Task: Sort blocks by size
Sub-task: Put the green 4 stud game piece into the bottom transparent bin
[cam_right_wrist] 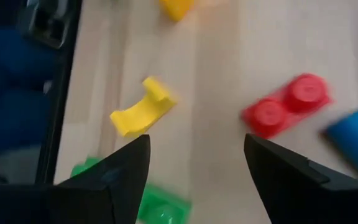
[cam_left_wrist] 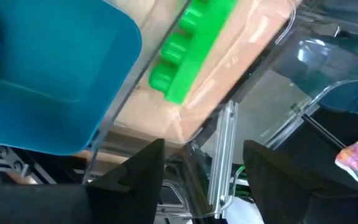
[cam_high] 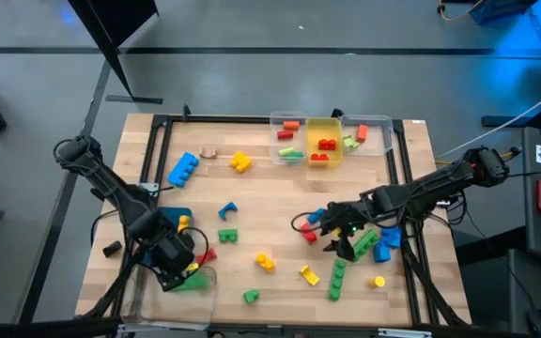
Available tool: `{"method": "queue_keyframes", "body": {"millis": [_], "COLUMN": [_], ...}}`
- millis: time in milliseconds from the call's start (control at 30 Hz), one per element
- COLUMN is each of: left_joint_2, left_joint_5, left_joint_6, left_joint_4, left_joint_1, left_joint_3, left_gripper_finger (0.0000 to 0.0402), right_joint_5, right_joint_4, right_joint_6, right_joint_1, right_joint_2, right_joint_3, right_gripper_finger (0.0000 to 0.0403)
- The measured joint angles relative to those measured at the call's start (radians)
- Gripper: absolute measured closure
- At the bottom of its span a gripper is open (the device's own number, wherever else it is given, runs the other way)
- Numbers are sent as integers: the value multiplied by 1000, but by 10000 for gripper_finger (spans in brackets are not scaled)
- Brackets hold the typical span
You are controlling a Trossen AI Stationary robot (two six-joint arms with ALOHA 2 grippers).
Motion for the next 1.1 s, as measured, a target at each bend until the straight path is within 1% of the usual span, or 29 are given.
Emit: {"method": "queue_keyframes", "body": {"millis": [100,233,333,433,567,733,1000,1100], "left_joint_2": [0,0,0,0,0,0,0,0], "left_joint_5": [0,-3,-25,-52,-79,-93,-95,-95], "left_joint_6": [24,25,23,-2,-51,-97,-134,-133], "left_joint_4": [2,7,7,7,7,7,9,10], "left_joint_1": [2,2,2,2,2,2,2,2], "left_joint_3": [-1,-1,-1,-1,-1,-1,-1,-1], "left_gripper_finger": [195,194,194,194,194,194,194,194], "right_joint_5": [7,79,123,142,183,247,260,260], "right_joint_4": [0,0,-3,-6,-9,-36,-20,-26], "right_joint_6": [-95,-253,-355,-416,-446,-531,-680,-708], "right_joint_1": [63,160,222,274,331,369,373,373], "right_joint_2": [0,0,0,0,0,28,187,237], "right_joint_3": [0,0,0,0,0,0,-1,-1], "right_gripper_finger": [141,141,141,141,141,141,141,141]}}
